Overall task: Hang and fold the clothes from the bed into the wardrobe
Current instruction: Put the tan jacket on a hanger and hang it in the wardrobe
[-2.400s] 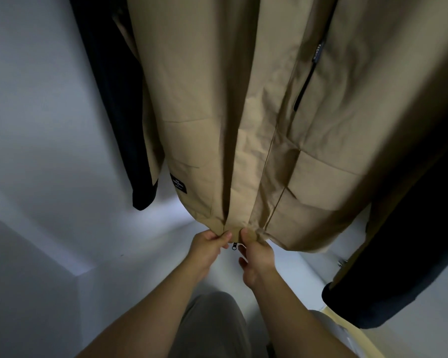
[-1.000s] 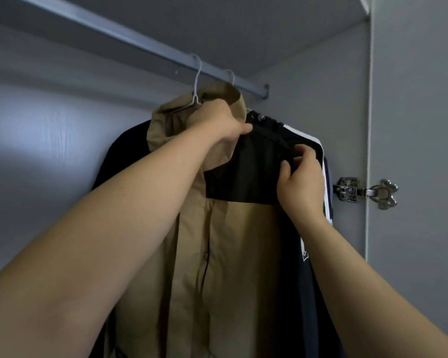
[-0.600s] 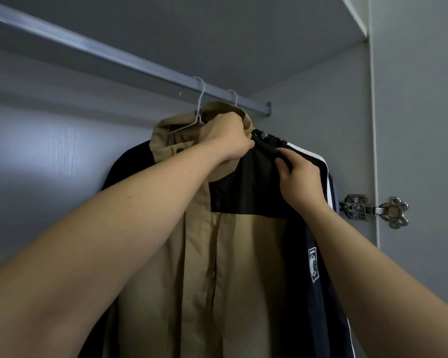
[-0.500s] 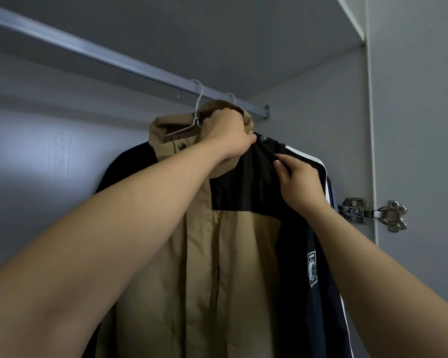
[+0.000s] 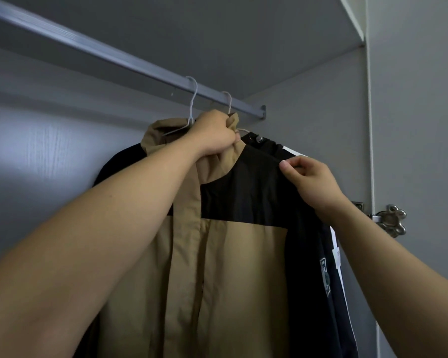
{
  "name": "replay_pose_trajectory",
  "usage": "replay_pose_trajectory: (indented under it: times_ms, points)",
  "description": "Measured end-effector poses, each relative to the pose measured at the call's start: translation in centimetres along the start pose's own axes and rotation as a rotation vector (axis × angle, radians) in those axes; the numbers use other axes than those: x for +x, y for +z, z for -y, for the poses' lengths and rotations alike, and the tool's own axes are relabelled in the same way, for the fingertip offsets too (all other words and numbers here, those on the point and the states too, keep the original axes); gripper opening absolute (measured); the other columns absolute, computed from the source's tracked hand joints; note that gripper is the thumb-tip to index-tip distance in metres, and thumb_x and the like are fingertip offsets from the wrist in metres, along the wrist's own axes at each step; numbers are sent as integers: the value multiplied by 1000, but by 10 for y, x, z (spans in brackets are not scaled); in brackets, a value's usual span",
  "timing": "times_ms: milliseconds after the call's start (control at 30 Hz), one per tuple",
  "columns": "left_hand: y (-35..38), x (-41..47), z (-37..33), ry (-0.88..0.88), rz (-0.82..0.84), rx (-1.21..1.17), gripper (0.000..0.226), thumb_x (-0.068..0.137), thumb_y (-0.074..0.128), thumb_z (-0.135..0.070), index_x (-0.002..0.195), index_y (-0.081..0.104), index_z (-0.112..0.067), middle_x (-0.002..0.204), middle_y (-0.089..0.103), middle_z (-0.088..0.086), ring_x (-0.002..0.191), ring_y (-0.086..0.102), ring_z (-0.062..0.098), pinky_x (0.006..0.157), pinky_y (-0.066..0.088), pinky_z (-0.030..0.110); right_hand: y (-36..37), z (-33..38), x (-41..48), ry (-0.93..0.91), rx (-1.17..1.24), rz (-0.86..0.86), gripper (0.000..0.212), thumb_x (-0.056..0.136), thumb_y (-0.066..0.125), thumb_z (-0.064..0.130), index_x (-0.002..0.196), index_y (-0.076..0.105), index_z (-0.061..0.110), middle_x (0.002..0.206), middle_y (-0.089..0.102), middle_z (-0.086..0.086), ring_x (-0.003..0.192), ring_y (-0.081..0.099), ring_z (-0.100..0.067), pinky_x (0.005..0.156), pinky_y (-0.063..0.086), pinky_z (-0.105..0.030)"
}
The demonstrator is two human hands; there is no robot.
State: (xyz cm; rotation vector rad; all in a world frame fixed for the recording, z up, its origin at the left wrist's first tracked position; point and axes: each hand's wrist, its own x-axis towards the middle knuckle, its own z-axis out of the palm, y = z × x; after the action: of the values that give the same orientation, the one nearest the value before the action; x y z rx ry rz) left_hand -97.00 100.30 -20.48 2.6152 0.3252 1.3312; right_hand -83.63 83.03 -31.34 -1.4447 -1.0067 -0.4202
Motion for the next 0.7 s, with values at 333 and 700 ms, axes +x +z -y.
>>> replay_pose_trajectory:
  times_ms: [333, 700]
  points:
    - [30, -35, 32, 428, -653, 231, 31, 95, 58, -42, 108, 59, -14, 113, 59, 3, 104, 55, 22, 94, 46, 39, 66, 42, -3, -356, -665, -434, 26, 87, 58, 16, 113, 63, 17, 119, 59, -9, 112, 51, -34, 91, 38, -45]
    - [-12, -66, 170, -55, -1044, -236, 27, 101, 44, -16, 117, 60, -2, 124, 57, 14, 118, 53, 28, 104, 43, 39, 158, 88, -17, -943, -749, -195, 53, 81, 60, 27, 132, 59, 12, 137, 57, -9, 127, 51, -32, 102, 35, -46]
